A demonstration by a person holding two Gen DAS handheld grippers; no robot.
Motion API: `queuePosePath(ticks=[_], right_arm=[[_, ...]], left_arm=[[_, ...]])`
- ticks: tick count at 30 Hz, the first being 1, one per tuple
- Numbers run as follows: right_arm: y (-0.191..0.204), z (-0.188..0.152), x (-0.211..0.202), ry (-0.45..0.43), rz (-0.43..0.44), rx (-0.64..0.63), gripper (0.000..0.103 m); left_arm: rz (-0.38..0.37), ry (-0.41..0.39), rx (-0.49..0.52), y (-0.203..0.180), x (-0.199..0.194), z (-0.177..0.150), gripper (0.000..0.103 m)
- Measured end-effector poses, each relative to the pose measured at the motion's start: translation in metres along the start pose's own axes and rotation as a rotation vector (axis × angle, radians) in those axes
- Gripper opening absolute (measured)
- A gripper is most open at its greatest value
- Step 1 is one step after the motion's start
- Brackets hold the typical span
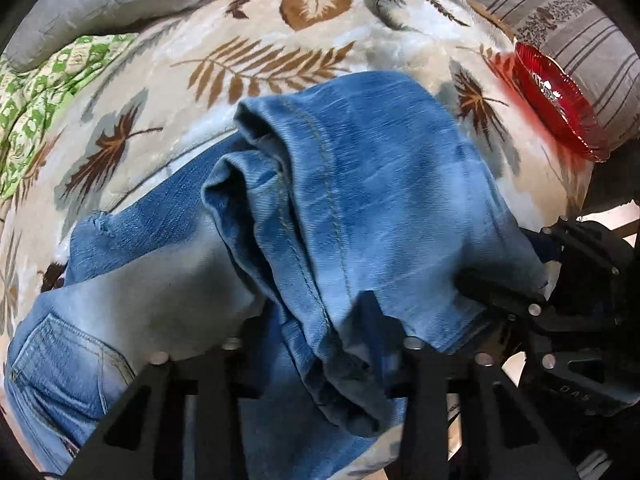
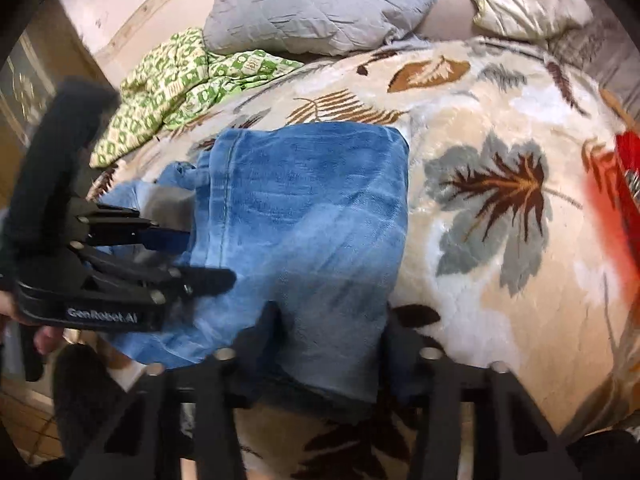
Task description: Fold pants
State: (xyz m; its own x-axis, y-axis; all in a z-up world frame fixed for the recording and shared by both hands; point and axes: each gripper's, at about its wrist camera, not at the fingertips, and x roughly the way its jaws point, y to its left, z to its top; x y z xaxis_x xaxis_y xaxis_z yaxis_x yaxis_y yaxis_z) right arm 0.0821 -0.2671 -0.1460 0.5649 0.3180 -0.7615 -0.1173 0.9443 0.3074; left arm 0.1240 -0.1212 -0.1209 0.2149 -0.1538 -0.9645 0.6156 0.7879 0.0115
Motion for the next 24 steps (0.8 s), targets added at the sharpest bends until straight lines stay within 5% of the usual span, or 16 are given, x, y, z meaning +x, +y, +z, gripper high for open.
queuePosePath(ticks=[2, 6, 14, 19, 24], right_arm=[[0.000, 0.000, -0.001, 0.002, -0.006, -0.002, 0.044], [-0.006, -0.001, 0.002, 0.012, 0.029, 0.034, 0.064], [0.005, -0.003, 0.004, 0.020, 0.008, -0.021, 0.078], [-0.002, 0.000, 0.001, 0.036, 0.045, 0.030, 0.078], [-0.006, 0.003, 0.001, 0.051, 0.077, 0.064, 0.078]], left_arm=[[0.034, -0.027, 0.050, -0.009, -0.005, -0.005, 0.043], [0.126, -0.110, 0.037, -0.015, -0.035, -0.014, 0.087], [0.173, -0.143, 0.019, 0.010, -0.061, -0.015, 0.087], [0.139, -0.142, -0.004, 0.032, -0.059, 0.033, 0.087], [0.100, -0.072, 0.096, 0.038, -0.041, 0.073, 0.087]])
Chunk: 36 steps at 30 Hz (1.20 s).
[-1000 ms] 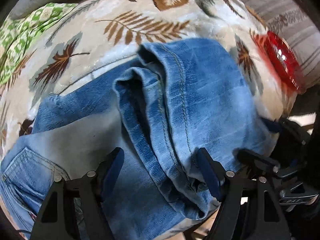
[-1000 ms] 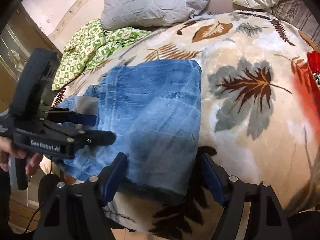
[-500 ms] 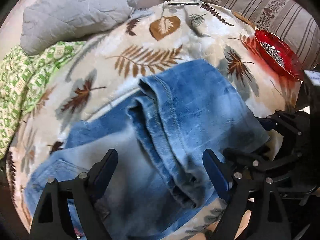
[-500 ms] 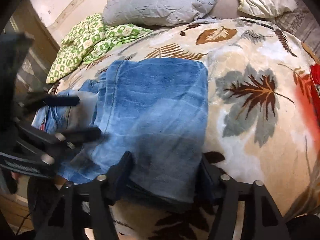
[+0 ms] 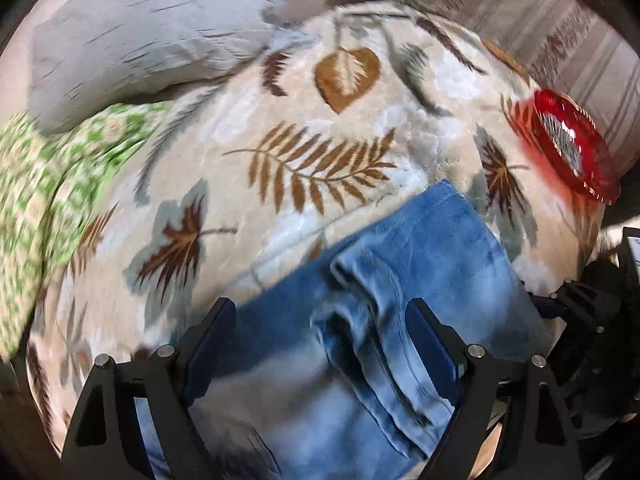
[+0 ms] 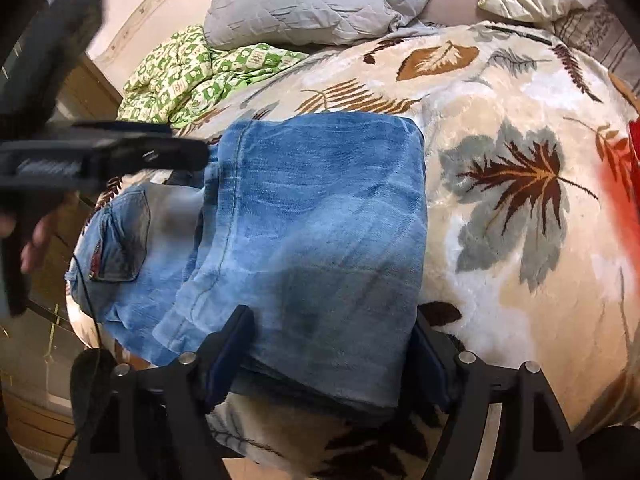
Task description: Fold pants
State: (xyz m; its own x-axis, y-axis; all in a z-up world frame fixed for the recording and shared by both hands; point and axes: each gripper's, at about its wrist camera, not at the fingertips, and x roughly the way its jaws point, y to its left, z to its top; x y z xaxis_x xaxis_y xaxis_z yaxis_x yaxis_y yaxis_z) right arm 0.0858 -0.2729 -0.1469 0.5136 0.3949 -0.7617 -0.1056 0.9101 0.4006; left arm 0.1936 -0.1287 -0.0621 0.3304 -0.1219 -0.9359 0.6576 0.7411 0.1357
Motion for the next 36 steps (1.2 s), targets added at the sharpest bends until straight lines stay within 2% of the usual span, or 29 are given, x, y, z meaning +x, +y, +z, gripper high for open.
queuePosePath(ticks=[2, 4, 7, 11, 15, 17, 18, 19, 20, 21, 24, 25, 28, 32, 35, 36], right_arm=[[-0.002, 0.000, -0.001, 0.003, 0.014, 0.016, 0.078], [-0.004, -0.001, -0.002, 0.005, 0.018, 0.029, 0.078], [-0.002, -0.003, -0.003, 0.002, 0.008, 0.034, 0.078], [-0.001, -0.005, -0.002, -0.006, -0.004, 0.044, 0.078], [0.001, -0.006, 0.002, -0.016, -0.019, 0.039, 0.077], [0.005, -0.008, 0.004, -0.030, -0.036, 0.028, 0.072], [0.007, -0.009, 0.005, -0.037, -0.053, 0.019, 0.064], [0.007, -0.009, 0.005, -0.046, -0.064, 0.012, 0.052], [0.008, -0.009, 0.004, -0.053, -0.068, 0.010, 0.048], [0.005, -0.009, 0.003, -0.060, -0.058, 0.017, 0.039], [-0.007, -0.008, -0.001, -0.068, -0.005, 0.049, 0.027], [-0.010, -0.008, -0.003, -0.074, 0.010, 0.054, 0.023], [-0.013, -0.006, -0.013, -0.108, 0.029, 0.043, 0.019], [-0.022, -0.002, -0.031, -0.142, 0.022, 0.038, 0.017], [-0.031, 0.000, -0.044, -0.170, -0.020, 0.051, 0.017], [-0.038, 0.000, -0.049, -0.182, -0.041, 0.064, 0.017]], left_arm=[[-0.049, -0.016, 0.076, -0.006, 0.001, 0.012, 0.087], [-0.136, -0.041, 0.188, -0.018, -0.002, 0.025, 0.087], [-0.151, -0.057, 0.379, -0.039, 0.003, 0.043, 0.087], [-0.182, 0.031, 0.513, -0.058, 0.032, 0.063, 0.087], [-0.264, 0.133, 0.540, -0.074, 0.064, 0.075, 0.087], [-0.295, 0.173, 0.562, -0.083, 0.077, 0.077, 0.087], [-0.293, 0.198, 0.572, -0.088, 0.085, 0.077, 0.087], [-0.301, 0.226, 0.579, -0.091, 0.092, 0.075, 0.078], [-0.342, 0.261, 0.575, -0.093, 0.099, 0.072, 0.068], [-0.347, 0.254, 0.573, -0.095, 0.099, 0.072, 0.065], [-0.352, 0.197, 0.575, -0.091, 0.084, 0.071, 0.031], [-0.373, 0.183, 0.542, -0.086, 0.078, 0.072, 0.028], [-0.376, 0.121, 0.529, -0.088, 0.061, 0.075, 0.023], [-0.368, 0.071, 0.543, -0.105, 0.053, 0.086, 0.021], [-0.415, 0.003, 0.507, -0.115, 0.044, 0.104, 0.021], [-0.421, 0.003, 0.501, -0.118, 0.046, 0.108, 0.021]])
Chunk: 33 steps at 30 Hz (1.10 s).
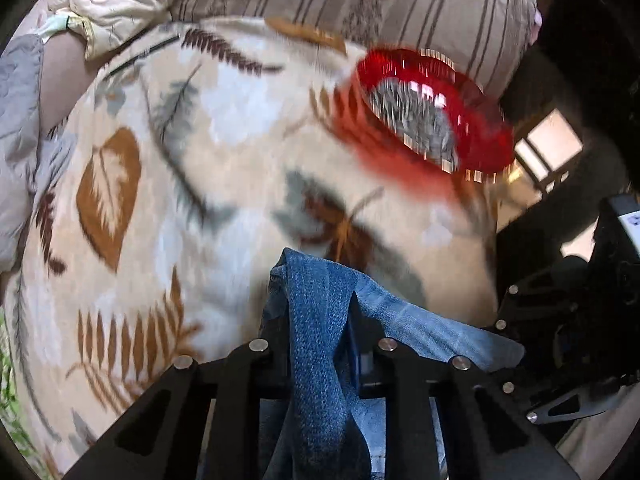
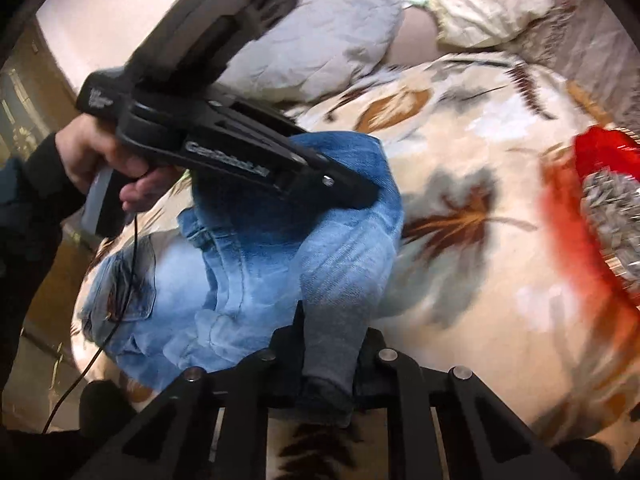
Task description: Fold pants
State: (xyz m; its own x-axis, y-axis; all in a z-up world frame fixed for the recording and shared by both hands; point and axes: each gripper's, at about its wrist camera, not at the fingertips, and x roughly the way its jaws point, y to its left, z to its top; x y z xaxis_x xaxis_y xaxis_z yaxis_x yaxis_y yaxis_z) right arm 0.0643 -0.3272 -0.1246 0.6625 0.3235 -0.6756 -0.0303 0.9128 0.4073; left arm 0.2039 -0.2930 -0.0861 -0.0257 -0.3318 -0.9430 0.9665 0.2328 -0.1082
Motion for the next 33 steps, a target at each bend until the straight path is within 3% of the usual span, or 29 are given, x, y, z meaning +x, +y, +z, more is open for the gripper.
queuePosePath(ticks=[2, 4, 5, 6, 7, 8, 9, 10, 15, 18, 21, 23, 24, 25, 28, 31, 33], right_arm=[[-0.012, 0.001, 0.001, 0.020, -0.006, 0.027, 0.017], [-0.019, -0.002, 0.015, 0.087, 0.017, 0.059, 0.023], [-0.019, -0.005, 0.022, 0.117, 0.010, 0.061, 0.024], [-0.018, -0.008, 0.023, 0.122, -0.004, 0.053, 0.027], [-0.016, -0.008, 0.020, 0.113, -0.008, 0.049, 0.035], [-0.013, -0.009, 0.015, 0.103, -0.010, 0.043, 0.040], [-0.009, -0.009, 0.008, 0.086, -0.025, 0.026, 0.059], [-0.007, -0.011, 0.000, 0.068, -0.037, 0.009, 0.070], [0.028, -0.015, -0.038, -0.016, -0.006, -0.114, 0.070], [0.054, -0.016, -0.030, 0.013, 0.039, -0.212, 0.070], [0.081, -0.019, 0.001, 0.056, 0.036, -0.276, 0.069], [0.088, -0.023, 0.022, 0.077, 0.018, -0.299, 0.040], [0.091, -0.025, 0.034, 0.096, -0.021, -0.310, 0.021], [0.089, -0.028, 0.043, 0.121, -0.041, -0.293, 0.021], [0.095, -0.035, 0.035, 0.093, -0.026, -0.314, 0.018], [0.106, -0.040, 0.024, 0.063, -0.014, -0.342, 0.018], [0.106, -0.043, 0.035, 0.099, -0.024, -0.341, 0.018]], left_arm=[[0.005, 0.069, -0.008, 0.006, 0.015, 0.001, 0.026], [0.033, 0.169, -0.030, 0.012, 0.035, -0.003, 0.044], [0.045, 0.183, -0.042, 0.015, 0.036, -0.008, 0.050], [0.065, 0.167, -0.050, 0.017, 0.031, -0.011, 0.063], [0.084, 0.151, -0.057, 0.019, 0.023, -0.016, 0.072], [0.102, 0.133, -0.068, 0.021, 0.014, -0.021, 0.072], [0.114, 0.118, -0.083, 0.024, 0.002, -0.028, 0.072], [0.122, 0.100, -0.100, 0.026, -0.011, -0.036, 0.072], [0.197, 0.017, -0.193, 0.030, -0.055, -0.073, 0.072], [0.249, 0.003, -0.283, 0.032, -0.054, -0.086, 0.072], [0.246, -0.006, -0.310, 0.026, -0.035, -0.089, 0.072], [0.253, 0.025, -0.313, 0.029, -0.015, -0.092, 0.070], [0.247, 0.043, -0.314, 0.030, -0.004, -0.091, 0.048], [0.206, 0.061, -0.333, 0.034, 0.002, -0.094, 0.036], [0.156, 0.037, -0.360, 0.042, -0.001, -0.101, 0.031], [0.161, 0.059, -0.370, 0.049, 0.006, -0.107, 0.031], [0.190, 0.072, -0.377, 0.051, 0.016, -0.109, 0.037]])
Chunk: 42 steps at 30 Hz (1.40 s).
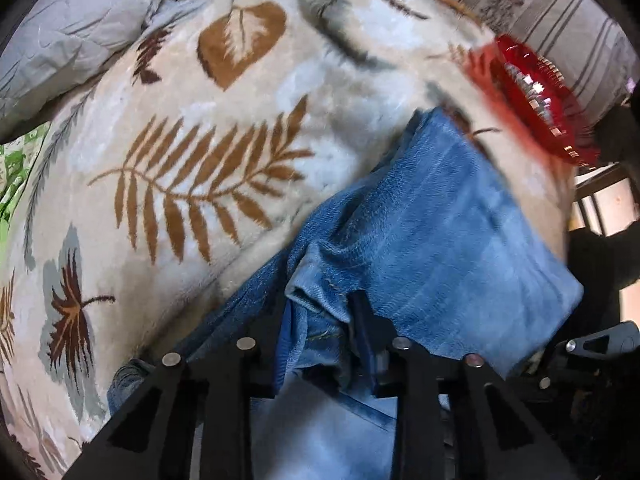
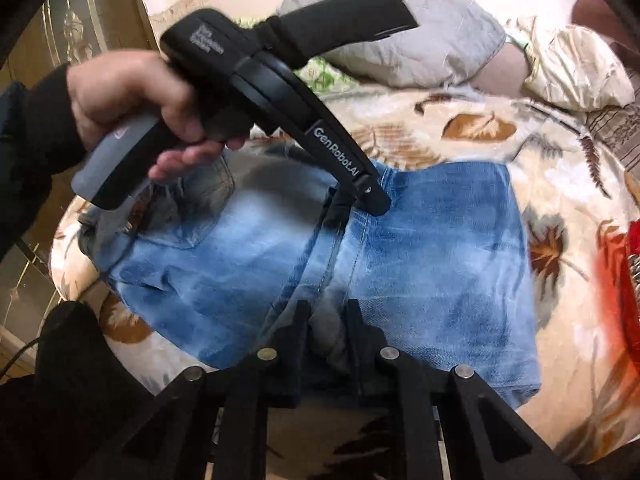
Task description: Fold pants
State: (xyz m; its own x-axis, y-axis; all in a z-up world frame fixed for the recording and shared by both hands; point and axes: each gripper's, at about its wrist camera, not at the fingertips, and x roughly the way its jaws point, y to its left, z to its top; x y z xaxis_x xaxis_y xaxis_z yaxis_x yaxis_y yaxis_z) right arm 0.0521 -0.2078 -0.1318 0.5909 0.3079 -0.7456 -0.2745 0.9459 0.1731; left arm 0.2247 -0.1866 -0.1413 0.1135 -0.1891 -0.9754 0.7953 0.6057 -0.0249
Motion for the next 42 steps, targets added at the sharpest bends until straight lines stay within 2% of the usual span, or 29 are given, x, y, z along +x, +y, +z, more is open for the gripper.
queuePosePath(ticks=[2, 3, 4, 5, 6, 7, 8, 9, 13, 16, 19, 21, 23, 25, 27, 29, 32, 38, 40, 42], right_arm=[[-0.003, -0.003, 0.011, 0.018, -0.008, 0.013, 0.019], [-0.004, -0.002, 0.009, 0.004, -0.008, 0.026, 0.023], [-0.004, -0.001, 0.007, 0.008, -0.008, 0.031, 0.029], [-0.005, -0.001, 0.004, 0.015, -0.014, 0.030, 0.034], [-0.004, 0.001, 0.000, 0.014, -0.025, 0.026, 0.054], [-0.003, 0.003, -0.004, 0.003, -0.025, 0.027, 0.079], [-0.003, 0.003, -0.013, -0.022, -0.022, 0.031, 0.083], [0.000, 0.004, -0.024, -0.062, -0.020, 0.031, 0.083], [0.018, 0.015, -0.042, -0.092, -0.004, -0.024, 0.083], [0.041, 0.026, -0.048, -0.092, 0.051, -0.073, 0.083], [0.073, 0.040, -0.051, -0.114, 0.103, -0.136, 0.083], [0.095, 0.051, -0.048, -0.111, 0.142, -0.176, 0.083], [0.112, 0.059, -0.042, -0.105, 0.165, -0.203, 0.083], [0.129, 0.062, -0.036, -0.092, 0.185, -0.236, 0.083], [0.141, 0.062, -0.031, -0.082, 0.184, -0.257, 0.083], [0.153, 0.061, -0.027, -0.064, 0.192, -0.293, 0.083], [0.161, 0.062, -0.025, -0.052, 0.167, -0.333, 0.083], [0.166, 0.071, -0.022, -0.036, 0.121, -0.365, 0.083], [0.165, 0.073, -0.020, -0.028, 0.107, -0.364, 0.083], [0.164, 0.075, -0.018, -0.024, 0.099, -0.361, 0.083]], left_arm=[[0.045, -0.015, -0.007, -0.001, -0.002, -0.003, 0.055], [0.104, -0.037, -0.008, 0.000, -0.009, -0.005, 0.074], [0.132, -0.061, -0.019, -0.002, -0.015, -0.010, 0.082], [0.142, -0.088, -0.035, 0.001, -0.026, -0.015, 0.082], [0.137, -0.108, -0.057, 0.005, -0.038, -0.022, 0.082], [0.149, -0.121, -0.080, 0.010, -0.051, -0.030, 0.083], [0.178, -0.130, -0.099, 0.015, -0.063, -0.038, 0.083], [0.211, -0.136, -0.114, 0.022, -0.077, -0.050, 0.083], [0.321, -0.136, -0.215, 0.054, -0.138, -0.108, 0.083], [0.412, -0.139, -0.314, 0.079, -0.195, -0.166, 0.083], [0.513, -0.089, -0.386, 0.098, -0.244, -0.230, 0.087], [0.553, -0.054, -0.430, 0.106, -0.267, -0.272, 0.089], [0.527, -0.031, -0.482, 0.108, -0.270, -0.306, 0.091], [0.498, -0.040, -0.517, 0.106, -0.257, -0.328, 0.091], [0.467, -0.081, -0.558, 0.101, -0.235, -0.345, 0.091], [0.404, -0.137, -0.609, 0.098, -0.209, -0.356, 0.091], [0.271, -0.224, -0.699, 0.094, -0.168, -0.366, 0.091], [-0.086, -0.454, -0.988, 0.102, -0.121, -0.379, 0.091], [-0.130, -0.432, -1.040, 0.107, -0.104, -0.372, 0.091], [-0.106, -0.373, -1.035, 0.110, -0.087, -0.361, 0.091]])
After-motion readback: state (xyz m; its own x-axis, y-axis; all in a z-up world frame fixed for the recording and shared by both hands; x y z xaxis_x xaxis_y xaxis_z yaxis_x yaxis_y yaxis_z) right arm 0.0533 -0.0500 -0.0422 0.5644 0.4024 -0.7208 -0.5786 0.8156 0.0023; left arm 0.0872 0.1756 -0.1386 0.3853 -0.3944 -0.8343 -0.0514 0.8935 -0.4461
